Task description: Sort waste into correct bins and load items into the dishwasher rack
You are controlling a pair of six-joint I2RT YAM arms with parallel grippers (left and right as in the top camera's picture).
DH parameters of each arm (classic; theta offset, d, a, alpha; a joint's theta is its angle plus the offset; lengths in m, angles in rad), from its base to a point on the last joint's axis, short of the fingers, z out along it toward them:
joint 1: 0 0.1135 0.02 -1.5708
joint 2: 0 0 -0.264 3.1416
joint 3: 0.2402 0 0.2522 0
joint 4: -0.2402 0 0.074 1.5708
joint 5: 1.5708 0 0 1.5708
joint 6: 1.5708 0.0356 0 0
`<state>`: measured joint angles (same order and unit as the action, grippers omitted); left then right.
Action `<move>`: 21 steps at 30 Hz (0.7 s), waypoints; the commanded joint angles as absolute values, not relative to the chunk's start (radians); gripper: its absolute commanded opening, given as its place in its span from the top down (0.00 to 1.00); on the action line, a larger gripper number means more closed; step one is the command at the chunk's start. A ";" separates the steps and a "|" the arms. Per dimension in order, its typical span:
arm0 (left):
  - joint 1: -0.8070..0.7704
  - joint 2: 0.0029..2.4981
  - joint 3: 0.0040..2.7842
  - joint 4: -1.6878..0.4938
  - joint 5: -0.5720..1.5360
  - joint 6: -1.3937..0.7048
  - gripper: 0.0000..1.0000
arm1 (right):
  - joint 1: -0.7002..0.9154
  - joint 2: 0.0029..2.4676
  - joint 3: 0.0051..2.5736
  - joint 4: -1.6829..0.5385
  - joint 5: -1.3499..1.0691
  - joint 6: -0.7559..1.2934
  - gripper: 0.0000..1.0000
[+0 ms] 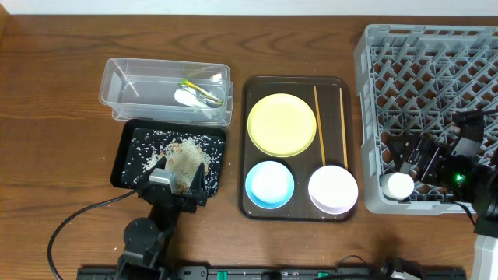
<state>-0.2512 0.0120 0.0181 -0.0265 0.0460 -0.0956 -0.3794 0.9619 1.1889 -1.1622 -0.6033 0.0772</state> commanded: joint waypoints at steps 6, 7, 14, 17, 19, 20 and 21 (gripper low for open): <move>-0.246 0.011 0.004 -0.066 0.041 -0.079 0.09 | -0.339 0.971 1.196 -1.124 -0.666 0.191 0.06; -0.246 0.011 0.004 -0.066 0.041 -0.079 0.09 | -0.306 0.976 1.193 -1.156 -0.636 0.176 0.06; -0.246 0.011 0.004 -0.066 0.041 -0.079 0.09 | 0.088 1.031 1.092 -1.299 -0.211 0.294 0.34; -0.246 0.011 0.004 -0.066 0.041 -0.079 0.09 | 0.210 1.066 1.020 -1.286 -0.096 0.423 0.45; -0.246 0.011 0.004 -0.066 0.041 -0.079 0.09 | 0.260 1.097 0.966 -1.257 -0.053 0.499 0.46; -0.246 0.011 0.004 -0.066 0.041 -0.079 0.09 | 0.278 1.114 0.939 -1.234 -0.054 0.514 0.46; -0.246 0.011 0.004 -0.066 0.041 -0.079 0.09 | 0.290 1.133 0.913 -1.207 -0.054 0.527 0.46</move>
